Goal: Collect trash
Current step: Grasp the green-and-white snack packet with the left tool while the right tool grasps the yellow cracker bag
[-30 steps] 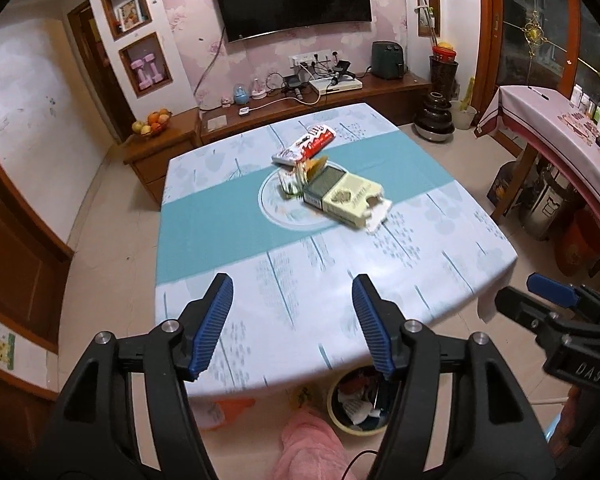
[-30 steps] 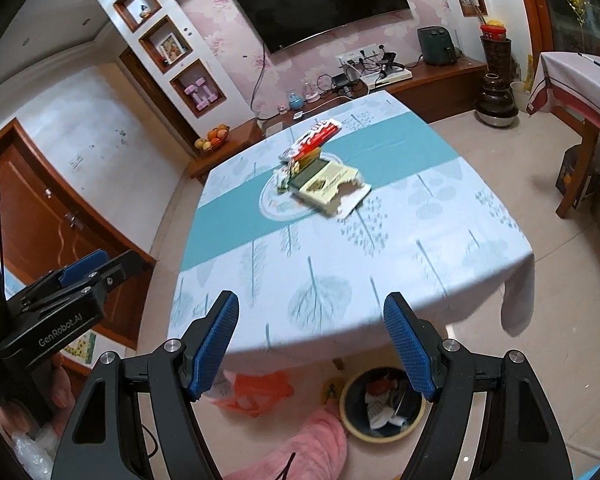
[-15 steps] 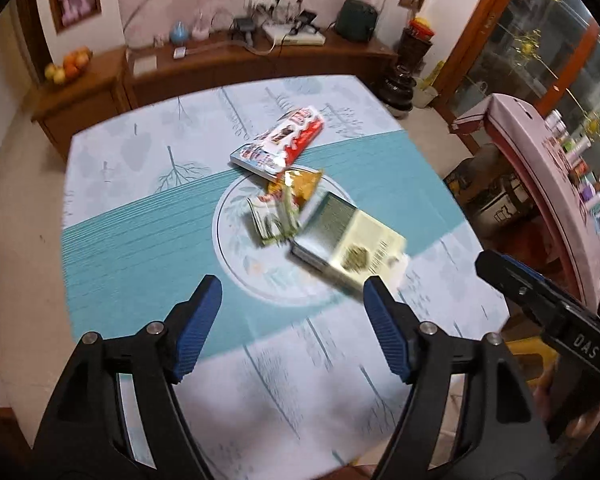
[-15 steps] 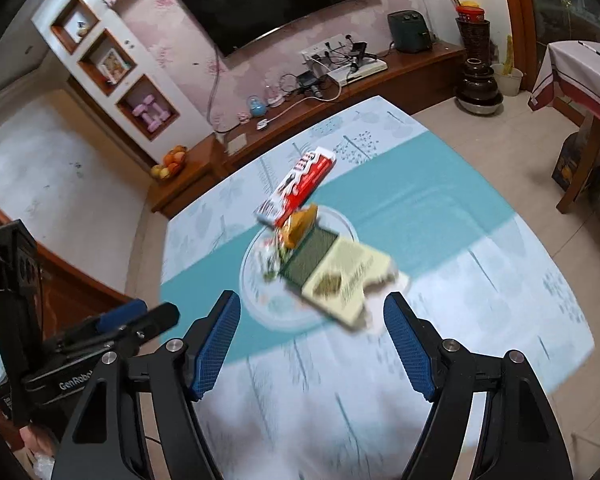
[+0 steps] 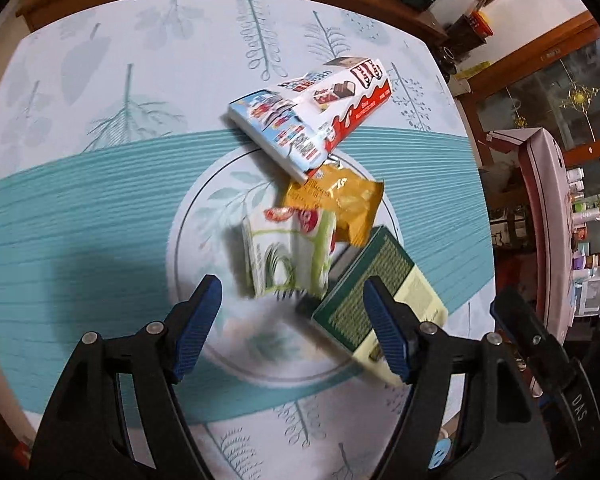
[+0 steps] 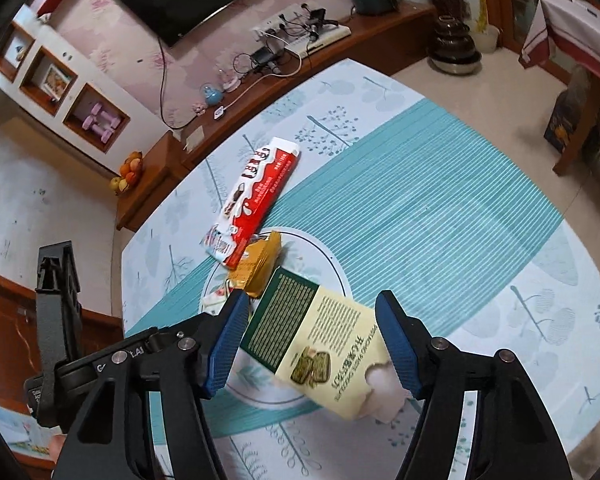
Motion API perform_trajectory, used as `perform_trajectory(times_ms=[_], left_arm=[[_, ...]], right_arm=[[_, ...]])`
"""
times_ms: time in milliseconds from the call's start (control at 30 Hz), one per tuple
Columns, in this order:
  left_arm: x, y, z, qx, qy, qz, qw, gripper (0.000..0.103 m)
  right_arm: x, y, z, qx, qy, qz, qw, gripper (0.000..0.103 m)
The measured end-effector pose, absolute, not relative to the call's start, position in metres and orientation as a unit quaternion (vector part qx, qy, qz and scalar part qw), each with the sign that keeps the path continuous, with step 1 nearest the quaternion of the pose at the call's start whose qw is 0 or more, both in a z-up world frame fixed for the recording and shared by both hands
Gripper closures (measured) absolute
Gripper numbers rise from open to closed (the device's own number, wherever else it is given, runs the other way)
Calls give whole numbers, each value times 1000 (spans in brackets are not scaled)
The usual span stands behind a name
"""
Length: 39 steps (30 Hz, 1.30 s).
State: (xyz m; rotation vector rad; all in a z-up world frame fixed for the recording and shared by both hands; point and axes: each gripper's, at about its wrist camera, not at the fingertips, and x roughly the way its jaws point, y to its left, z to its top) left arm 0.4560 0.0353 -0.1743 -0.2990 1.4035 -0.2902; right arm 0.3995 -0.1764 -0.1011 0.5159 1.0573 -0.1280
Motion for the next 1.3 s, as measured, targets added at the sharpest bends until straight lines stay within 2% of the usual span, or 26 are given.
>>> perform_trajectory(times_ms=[433, 500, 567, 600, 767, 900, 1000, 1067, 1167, 1300], left_arm=[[482, 15, -200, -104, 659, -129, 734, 32], [484, 14, -206, -107, 662, -127, 730, 38], [486, 13, -210, -110, 664, -127, 728, 60], [487, 12, -213, -110, 666, -128, 727, 65], [486, 20, -212, -117, 647, -130, 742, 75], [483, 43, -207, -127, 640, -120, 748, 80], [480, 59, -204, -145, 639, -112, 747, 80], [478, 69, -201, -156, 636, -107, 748, 80], [472, 81, -195, -163, 632, -103, 751, 80], [460, 89, -182, -165, 625, -108, 755, 81]], right_arm=[[450, -157, -128, 241, 519, -47, 819, 36], [458, -152, -133, 240, 525, -45, 816, 36], [466, -148, -139, 241, 531, -41, 811, 39], [471, -146, -143, 241, 534, -39, 809, 40], [492, -136, -159, 227, 549, -34, 803, 45], [508, -130, -173, 211, 566, -32, 796, 49], [516, -125, -183, 207, 577, -21, 790, 62], [518, -120, -188, 200, 583, -14, 787, 77], [516, -113, -187, 193, 581, -5, 791, 91], [502, -108, -171, 200, 564, 9, 801, 95]])
